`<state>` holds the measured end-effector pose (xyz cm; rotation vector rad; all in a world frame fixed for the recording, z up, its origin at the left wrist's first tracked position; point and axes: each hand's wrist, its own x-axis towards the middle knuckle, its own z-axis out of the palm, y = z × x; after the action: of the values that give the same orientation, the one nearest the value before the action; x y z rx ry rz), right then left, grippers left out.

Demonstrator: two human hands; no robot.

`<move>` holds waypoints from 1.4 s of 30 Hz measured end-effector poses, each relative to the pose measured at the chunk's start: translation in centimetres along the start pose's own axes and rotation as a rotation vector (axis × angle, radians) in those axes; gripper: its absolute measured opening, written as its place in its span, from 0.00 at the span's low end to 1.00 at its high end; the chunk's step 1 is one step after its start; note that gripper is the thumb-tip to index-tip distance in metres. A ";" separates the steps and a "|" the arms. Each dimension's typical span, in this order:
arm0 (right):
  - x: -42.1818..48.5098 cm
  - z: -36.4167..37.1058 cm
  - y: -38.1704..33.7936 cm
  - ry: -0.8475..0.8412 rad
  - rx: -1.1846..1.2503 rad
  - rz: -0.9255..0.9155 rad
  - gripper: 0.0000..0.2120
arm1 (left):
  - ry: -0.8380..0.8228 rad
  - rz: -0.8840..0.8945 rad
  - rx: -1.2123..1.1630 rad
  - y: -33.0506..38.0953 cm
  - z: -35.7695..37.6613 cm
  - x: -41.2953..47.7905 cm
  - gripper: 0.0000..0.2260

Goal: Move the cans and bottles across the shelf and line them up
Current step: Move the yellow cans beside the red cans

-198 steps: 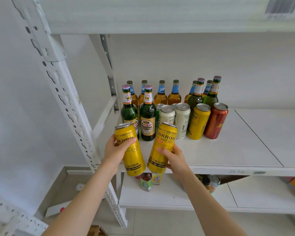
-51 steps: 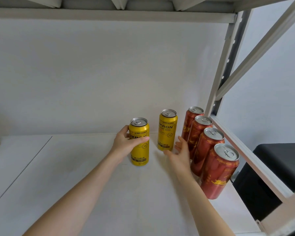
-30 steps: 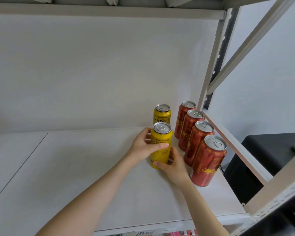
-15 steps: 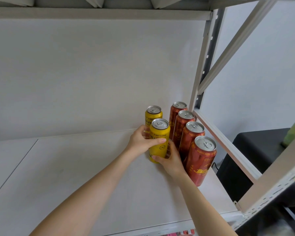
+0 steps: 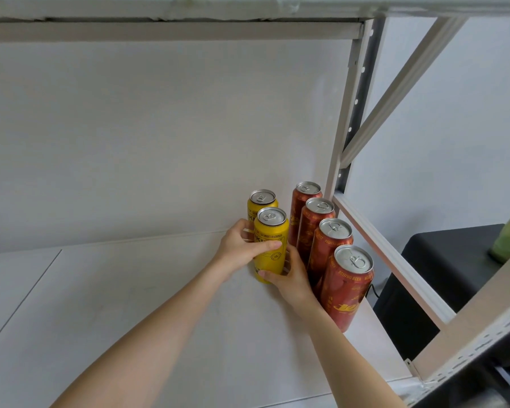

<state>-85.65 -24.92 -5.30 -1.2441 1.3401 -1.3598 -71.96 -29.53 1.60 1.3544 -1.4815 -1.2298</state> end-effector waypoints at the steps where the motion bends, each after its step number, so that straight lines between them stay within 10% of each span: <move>1: 0.0 0.0 0.0 0.003 -0.004 0.000 0.34 | -0.002 0.002 0.001 0.0 0.0 0.0 0.34; 18: -6.3 1.4 -2.2 0.205 -0.464 0.052 0.33 | 0.038 0.169 0.431 -1.8 -7.2 -5.5 0.19; 27: -13.7 4.2 -4.7 0.176 -1.130 -0.062 0.35 | 0.100 0.473 1.145 -4.8 -11.4 -12.8 0.26; 42: -24.0 9.3 -8.2 0.082 -1.369 -0.171 0.35 | 0.182 0.553 1.318 -6.9 -16.6 -24.4 0.30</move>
<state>-72.08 -2.21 0.08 -2.1731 2.3778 -0.4301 -50.92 -7.71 0.49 1.5153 -2.4011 0.3748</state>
